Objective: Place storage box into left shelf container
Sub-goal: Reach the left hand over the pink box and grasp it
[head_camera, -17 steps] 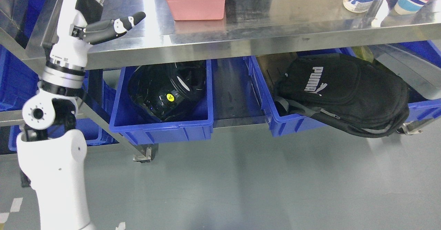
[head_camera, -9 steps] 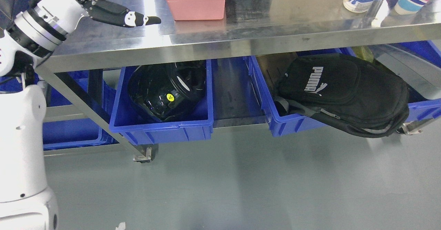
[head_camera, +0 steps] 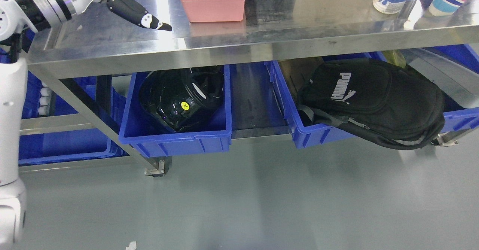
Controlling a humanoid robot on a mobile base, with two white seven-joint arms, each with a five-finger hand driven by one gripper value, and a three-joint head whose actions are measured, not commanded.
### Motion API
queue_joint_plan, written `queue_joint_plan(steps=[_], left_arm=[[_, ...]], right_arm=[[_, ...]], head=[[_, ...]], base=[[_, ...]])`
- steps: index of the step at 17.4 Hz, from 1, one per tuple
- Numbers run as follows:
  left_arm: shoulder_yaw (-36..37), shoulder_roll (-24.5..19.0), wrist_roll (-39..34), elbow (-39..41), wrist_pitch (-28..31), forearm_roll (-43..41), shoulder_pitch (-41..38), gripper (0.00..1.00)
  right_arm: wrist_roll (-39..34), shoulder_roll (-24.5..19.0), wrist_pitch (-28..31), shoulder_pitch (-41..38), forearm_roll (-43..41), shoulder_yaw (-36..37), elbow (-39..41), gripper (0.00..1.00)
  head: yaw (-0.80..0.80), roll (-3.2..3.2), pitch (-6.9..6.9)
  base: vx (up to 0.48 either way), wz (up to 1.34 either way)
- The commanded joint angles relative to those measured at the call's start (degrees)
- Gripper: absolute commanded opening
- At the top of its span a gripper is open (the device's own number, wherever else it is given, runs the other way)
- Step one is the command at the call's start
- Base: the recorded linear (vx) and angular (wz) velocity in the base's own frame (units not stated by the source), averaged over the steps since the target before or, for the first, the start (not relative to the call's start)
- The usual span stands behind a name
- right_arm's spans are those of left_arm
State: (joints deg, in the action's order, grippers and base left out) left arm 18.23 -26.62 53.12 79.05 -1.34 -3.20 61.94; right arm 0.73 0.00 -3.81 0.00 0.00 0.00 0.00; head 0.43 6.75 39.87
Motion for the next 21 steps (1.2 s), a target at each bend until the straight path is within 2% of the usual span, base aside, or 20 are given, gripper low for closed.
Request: queue_joint_plan(steps=[1, 7, 10, 13, 15, 17, 20, 21], left_arm=[[12.7, 2.9, 0.1, -15.4, 0.0, -2.0, 5.9, 0.95], [15.5, 9.7, 0.1, -24.4, 0.0, -3.3, 7.8, 0.93], [15.5, 14.5, 0.1, -31.9, 0.0, -6.3, 11.7, 0.93], [15.7, 17.6, 0.1, -35.6, -0.1, -6.5, 13.6, 0.93], [16.0, 18.3, 0.1, -35.8, -0.1, -6.9, 14.0, 0.93], [16.7, 18.6, 3.2, -35.9, -0.1, -7.0, 15.8, 0.93], [16.8, 20.1, 3.9, -39.5, 0.0, -7.9, 15.9, 0.81], [16.8, 20.3, 4.0, -39.9, 0.0, -9.4, 15.6, 0.81]], right_arm=[[0.0, 1.0, 0.1, 0.4, -0.1, 0.2, 1.0, 1.00], [0.1, 1.0, 0.1, 0.4, -0.1, 0.2, 1.0, 1.00], [0.1, 1.0, 0.1, 0.4, -0.1, 0.2, 1.0, 1.00], [0.1, 1.0, 0.1, 0.4, -0.1, 0.2, 1.0, 1.00], [0.1, 1.0, 0.1, 0.4, -0.1, 0.2, 1.0, 1.00], [0.0, 1.0, 0.1, 0.4, -0.1, 0.2, 1.0, 1.00], [0.0, 1.0, 0.1, 0.4, -0.1, 0.2, 1.0, 1.00], [0.0, 1.0, 0.1, 0.4, -0.1, 0.2, 1.0, 1.00]], head=[[0.00, 0.00, 0.00], [0.00, 0.00, 0.00], [0.00, 0.00, 0.00], [0.00, 0.00, 0.00], [0.00, 0.00, 0.00], [0.00, 0.00, 0.00], [0.00, 0.00, 0.00], [0.00, 0.00, 0.00]], base=[[0.000, 0.00], [0.000, 0.00], [0.000, 0.00], [0.012, -0.01], [0.025, 0.00], [0.020, 0.00], [0.002, 0.01], [0.006, 0.04]])
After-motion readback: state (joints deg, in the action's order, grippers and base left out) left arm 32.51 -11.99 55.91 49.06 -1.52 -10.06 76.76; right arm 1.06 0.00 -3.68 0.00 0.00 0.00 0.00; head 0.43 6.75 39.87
